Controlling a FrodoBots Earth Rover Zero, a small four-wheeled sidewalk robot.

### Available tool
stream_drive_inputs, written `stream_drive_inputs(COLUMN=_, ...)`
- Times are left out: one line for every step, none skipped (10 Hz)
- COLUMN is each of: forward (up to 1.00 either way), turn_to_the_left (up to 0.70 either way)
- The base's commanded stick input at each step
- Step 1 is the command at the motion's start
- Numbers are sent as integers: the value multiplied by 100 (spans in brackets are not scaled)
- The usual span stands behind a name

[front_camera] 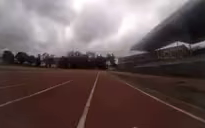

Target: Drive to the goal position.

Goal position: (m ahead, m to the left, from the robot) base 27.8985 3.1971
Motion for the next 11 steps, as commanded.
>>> stream_drive_inputs(forward=70, turn_to_the_left=0)
stream_drive_inputs(forward=70, turn_to_the_left=0)
stream_drive_inputs(forward=70, turn_to_the_left=0)
stream_drive_inputs(forward=70, turn_to_the_left=0)
stream_drive_inputs(forward=70, turn_to_the_left=0)
stream_drive_inputs(forward=70, turn_to_the_left=0)
stream_drive_inputs(forward=70, turn_to_the_left=0)
stream_drive_inputs(forward=70, turn_to_the_left=0)
stream_drive_inputs(forward=70, turn_to_the_left=0)
stream_drive_inputs(forward=70, turn_to_the_left=0)
stream_drive_inputs(forward=70, turn_to_the_left=0)
